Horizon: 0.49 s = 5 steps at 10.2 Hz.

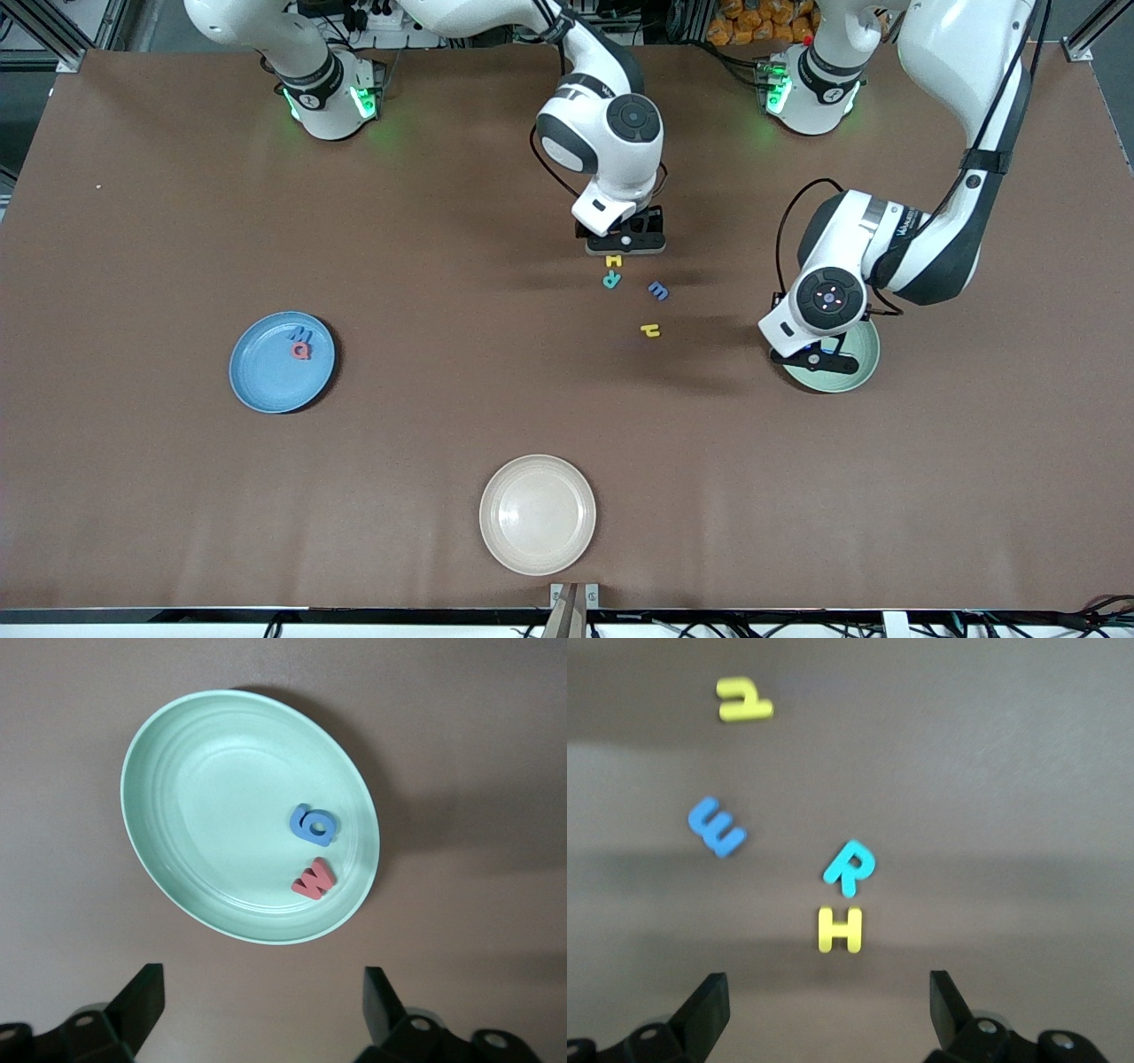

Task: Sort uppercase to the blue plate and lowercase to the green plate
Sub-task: 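Carry the pink w into the green plate while the right gripper reaches the H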

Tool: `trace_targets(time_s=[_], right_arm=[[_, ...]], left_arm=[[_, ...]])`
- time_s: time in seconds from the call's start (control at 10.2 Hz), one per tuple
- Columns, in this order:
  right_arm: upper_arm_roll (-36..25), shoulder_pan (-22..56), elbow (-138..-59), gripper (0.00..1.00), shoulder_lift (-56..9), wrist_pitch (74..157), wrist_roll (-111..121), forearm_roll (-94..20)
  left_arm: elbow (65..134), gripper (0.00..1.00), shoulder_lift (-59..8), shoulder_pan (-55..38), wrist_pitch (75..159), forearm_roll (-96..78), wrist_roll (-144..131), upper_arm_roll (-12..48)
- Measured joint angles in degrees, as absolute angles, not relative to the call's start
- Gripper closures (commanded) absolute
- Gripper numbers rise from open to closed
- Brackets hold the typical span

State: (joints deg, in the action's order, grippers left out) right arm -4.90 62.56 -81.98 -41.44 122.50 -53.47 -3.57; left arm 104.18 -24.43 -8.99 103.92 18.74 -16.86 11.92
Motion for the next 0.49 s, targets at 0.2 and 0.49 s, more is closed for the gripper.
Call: trace_targets(time_s=[0.2,0.49], right_arm=[[-4.9,64.6,-82.0,0.0,-42.6,123.7,-53.3,-1.9],[-5.2,64.7,-82.1,0.0,-45.1,128.7,-51.1,-1.8]], left_arm=[[103.9,0.0,-24.9,-9.1,104.0,18.7,-19.6,12.2],[101.8,0.0,-28.1,-11.2,105.2,18.7,-26.6,12.7]])
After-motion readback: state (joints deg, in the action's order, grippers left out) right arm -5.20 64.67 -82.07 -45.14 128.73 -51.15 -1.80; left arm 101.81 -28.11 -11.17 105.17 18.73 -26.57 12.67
